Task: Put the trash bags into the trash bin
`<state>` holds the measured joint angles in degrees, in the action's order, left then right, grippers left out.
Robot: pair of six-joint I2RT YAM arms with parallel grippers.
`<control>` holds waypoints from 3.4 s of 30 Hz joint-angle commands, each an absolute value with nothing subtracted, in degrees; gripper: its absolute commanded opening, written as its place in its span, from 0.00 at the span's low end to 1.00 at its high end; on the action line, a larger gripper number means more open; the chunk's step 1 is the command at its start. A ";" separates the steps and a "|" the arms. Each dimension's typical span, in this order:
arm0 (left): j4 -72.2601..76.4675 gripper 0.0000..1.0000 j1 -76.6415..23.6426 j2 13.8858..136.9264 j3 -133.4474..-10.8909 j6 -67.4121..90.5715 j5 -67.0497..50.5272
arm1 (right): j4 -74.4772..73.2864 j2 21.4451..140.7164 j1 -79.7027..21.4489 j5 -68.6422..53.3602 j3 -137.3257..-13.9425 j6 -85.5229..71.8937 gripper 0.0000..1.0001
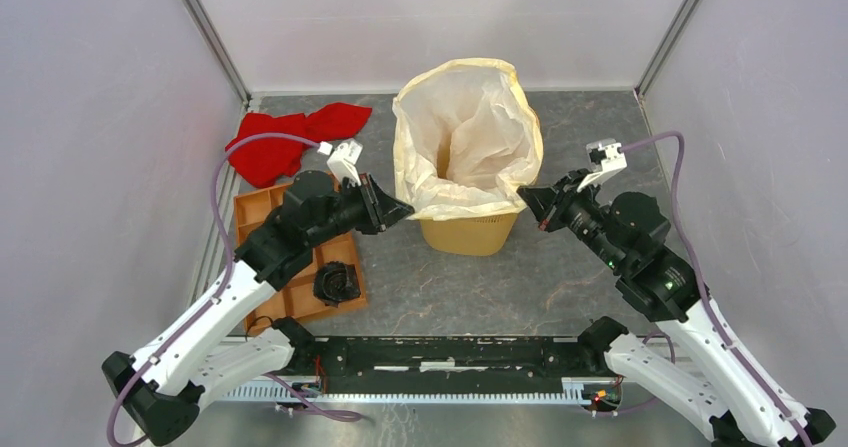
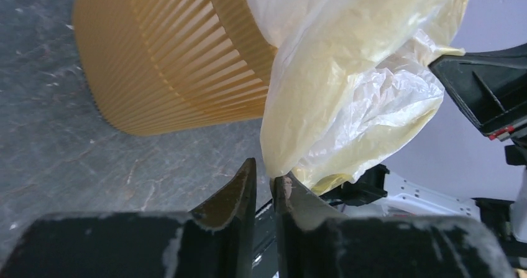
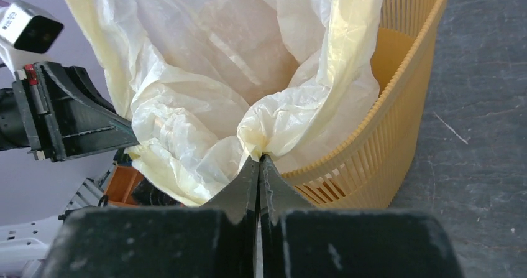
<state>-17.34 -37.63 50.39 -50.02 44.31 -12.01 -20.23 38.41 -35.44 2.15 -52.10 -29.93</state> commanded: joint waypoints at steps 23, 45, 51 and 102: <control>-27.53 0.27 -37.71 53.58 -64.59 35.42 6.18 | -21.14 33.87 -35.28 5.06 -50.72 -20.55 0.04; -22.10 0.05 -37.71 60.43 -56.06 37.26 3.21 | -15.77 31.91 -35.27 15.57 -36.75 -10.29 0.43; -25.16 0.36 -37.71 53.45 -55.26 35.25 5.66 | -27.04 28.94 -35.31 11.34 -45.85 -5.36 0.85; -13.10 0.63 -7.91 76.37 -73.70 40.98 -31.24 | -5.95 73.95 -21.39 2.34 -78.22 -2.02 0.20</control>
<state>-15.64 -8.32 74.24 -68.73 41.10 -31.55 -8.64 73.36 -24.25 3.49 -77.08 0.05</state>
